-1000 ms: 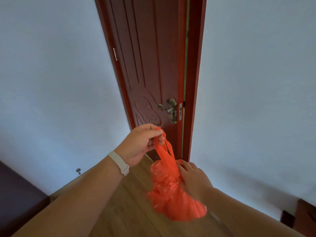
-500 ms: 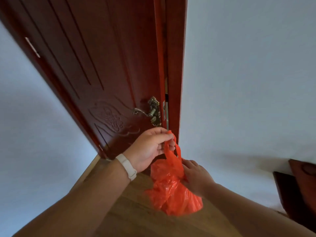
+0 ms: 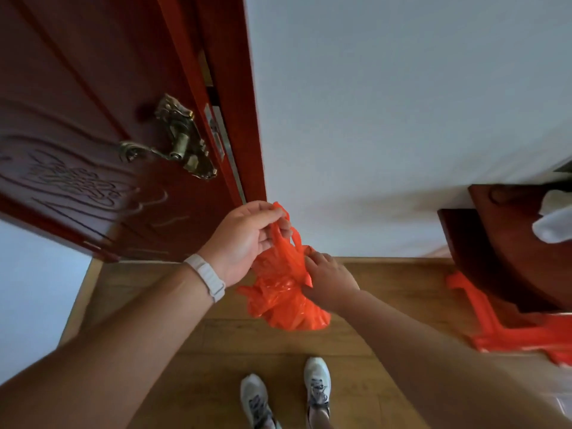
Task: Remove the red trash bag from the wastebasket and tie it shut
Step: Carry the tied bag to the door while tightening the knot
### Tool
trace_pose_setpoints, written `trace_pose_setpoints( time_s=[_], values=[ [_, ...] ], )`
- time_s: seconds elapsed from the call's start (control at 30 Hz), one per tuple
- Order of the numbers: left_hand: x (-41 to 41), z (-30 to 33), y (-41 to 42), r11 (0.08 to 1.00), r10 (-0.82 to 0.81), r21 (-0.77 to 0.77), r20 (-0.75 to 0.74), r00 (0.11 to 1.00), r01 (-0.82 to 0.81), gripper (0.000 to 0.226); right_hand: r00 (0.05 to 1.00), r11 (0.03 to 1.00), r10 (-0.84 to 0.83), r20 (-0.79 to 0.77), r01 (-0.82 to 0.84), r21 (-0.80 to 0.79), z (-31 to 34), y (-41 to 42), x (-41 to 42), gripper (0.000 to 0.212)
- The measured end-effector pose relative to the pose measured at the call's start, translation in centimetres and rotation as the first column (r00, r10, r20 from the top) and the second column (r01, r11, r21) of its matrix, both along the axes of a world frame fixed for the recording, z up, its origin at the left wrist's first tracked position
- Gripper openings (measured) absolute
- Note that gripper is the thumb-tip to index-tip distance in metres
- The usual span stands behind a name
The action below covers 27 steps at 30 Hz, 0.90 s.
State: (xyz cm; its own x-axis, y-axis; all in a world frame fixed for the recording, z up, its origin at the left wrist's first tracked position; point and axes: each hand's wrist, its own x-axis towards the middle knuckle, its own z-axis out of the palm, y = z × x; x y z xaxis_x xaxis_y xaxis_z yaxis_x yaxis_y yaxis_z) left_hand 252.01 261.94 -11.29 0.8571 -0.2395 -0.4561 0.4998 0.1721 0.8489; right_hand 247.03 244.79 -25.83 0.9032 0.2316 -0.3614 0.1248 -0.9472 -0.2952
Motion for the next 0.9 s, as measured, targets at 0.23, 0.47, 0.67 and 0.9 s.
trace_pose_setpoints(
  time_s=[0.23,0.47,0.67,0.9],
  values=[
    [3.1,-10.4,-2.8,0.951,-0.171,0.223,-0.194,0.966,0.214,0.005,0.994,0.995,-0.09,-0.067,0.093,0.031,-3.9,-3.7,0.6,0.056],
    [6.7,-24.6,-5.9,0.774,-0.246,0.494,-0.343,0.906,0.397,0.007,0.983,0.983,-0.161,-0.086,0.168,0.072,-7.5,-5.8,0.8,0.048],
    [8.1,-34.2,-8.1,0.703,-0.253,0.555,-0.388,0.886,0.444,0.01,0.981,0.978,-0.186,-0.048,0.19,0.086,-10.6,-6.6,0.9,0.049],
    [9.8,-41.6,-8.8,0.793,-0.071,0.502,-0.487,0.87,0.346,0.026,0.97,0.975,-0.218,-0.112,0.221,0.022,-14.8,-8.2,1.2,0.048]
  ],
)
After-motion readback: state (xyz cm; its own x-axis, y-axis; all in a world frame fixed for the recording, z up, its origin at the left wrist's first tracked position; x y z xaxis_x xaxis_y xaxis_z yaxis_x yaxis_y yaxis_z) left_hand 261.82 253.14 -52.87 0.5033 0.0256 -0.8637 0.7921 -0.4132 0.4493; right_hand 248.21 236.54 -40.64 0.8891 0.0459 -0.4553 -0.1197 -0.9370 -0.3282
